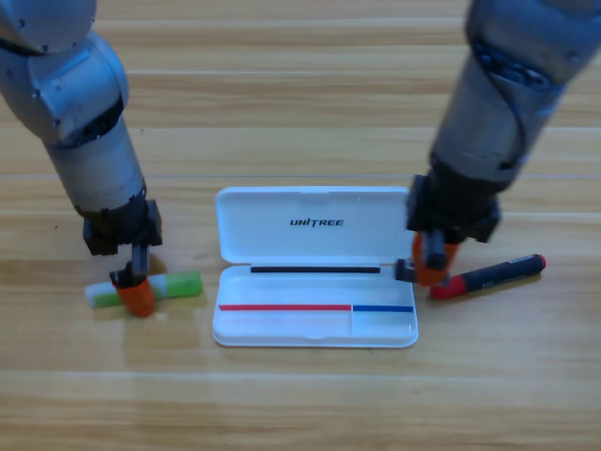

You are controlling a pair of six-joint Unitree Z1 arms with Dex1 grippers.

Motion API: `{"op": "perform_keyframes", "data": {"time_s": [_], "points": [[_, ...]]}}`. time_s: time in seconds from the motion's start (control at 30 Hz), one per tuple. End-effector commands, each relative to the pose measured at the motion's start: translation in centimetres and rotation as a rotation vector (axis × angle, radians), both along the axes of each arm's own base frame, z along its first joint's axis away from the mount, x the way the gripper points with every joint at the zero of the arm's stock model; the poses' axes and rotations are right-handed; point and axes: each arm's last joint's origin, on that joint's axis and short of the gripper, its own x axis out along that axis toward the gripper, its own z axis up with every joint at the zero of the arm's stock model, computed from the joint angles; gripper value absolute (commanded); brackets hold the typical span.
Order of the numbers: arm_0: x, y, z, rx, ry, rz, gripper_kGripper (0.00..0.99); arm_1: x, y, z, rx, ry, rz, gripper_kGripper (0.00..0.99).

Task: Clean up eraser and pencils

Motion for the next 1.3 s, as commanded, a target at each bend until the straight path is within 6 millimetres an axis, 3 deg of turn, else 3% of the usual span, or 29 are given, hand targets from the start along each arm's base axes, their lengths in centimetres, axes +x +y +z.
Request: {"op": "perform_keyframes", "data": {"time_s": [0.03, 0.3, 0.53, 0.7, 0.8, 0.83, 0.87, 0.97, 1.03, 1.17, 1.3], "points": [[-0.2, 0.6, -2.5, 0.015, 0.053, 0.009, 0.865, -0.6, 3.7, -3.7, -0.088, 0.056, 0.095, 0.000], [-0.4, 0.6, -2.9, 0.012, 0.068, -0.010, 0.696, 0.4, 5.0, -6.4, -0.128, 0.071, 0.109, 0.000], [-0.8, 0.6, -3.3, -0.015, 0.105, -0.058, 0.526, 0.5, 5.1, -7.2, -0.145, 0.082, 0.109, 0.000], [-0.8, 0.4, -3.9, -0.029, 0.130, -0.082, 0.249, 0.4, 5.2, -7.4, -0.153, 0.087, 0.110, 0.000], [-0.8, 0.4, -4.1, -0.032, 0.142, -0.087, 0.005, 0.4, 5.2, -7.6, -0.159, 0.086, 0.110, 0.000], [-0.9, 0.4, -4.0, -0.033, 0.143, -0.090, 0.000, 0.4, 5.2, -7.6, -0.164, 0.084, 0.108, 0.000], [-0.9, 0.5, -4.0, -0.033, 0.143, -0.090, 0.000, 0.4, 5.2, -7.6, -0.164, 0.084, 0.107, 0.091], [-1.0, 0.5, -4.0, -0.030, 0.148, -0.093, 0.000, 0.5, 5.2, -7.6, -0.171, 0.074, 0.100, 0.615], [-1.1, 0.6, -3.9, -0.027, 0.147, -0.096, 0.000, 0.6, 5.3, -7.5, -0.170, 0.068, 0.100, 0.808], [-1.3, 0.8, -3.9, -0.018, 0.149, -0.104, 0.000, 0.6, 5.3, -6.8, -0.154, 0.056, 0.096, 0.891], [-1.5, 0.8, -3.8, -0.016, 0.149, -0.109, 0.000, 0.0, 4.6, -4.2, -0.115, 0.027, 0.092, 0.920]]}}
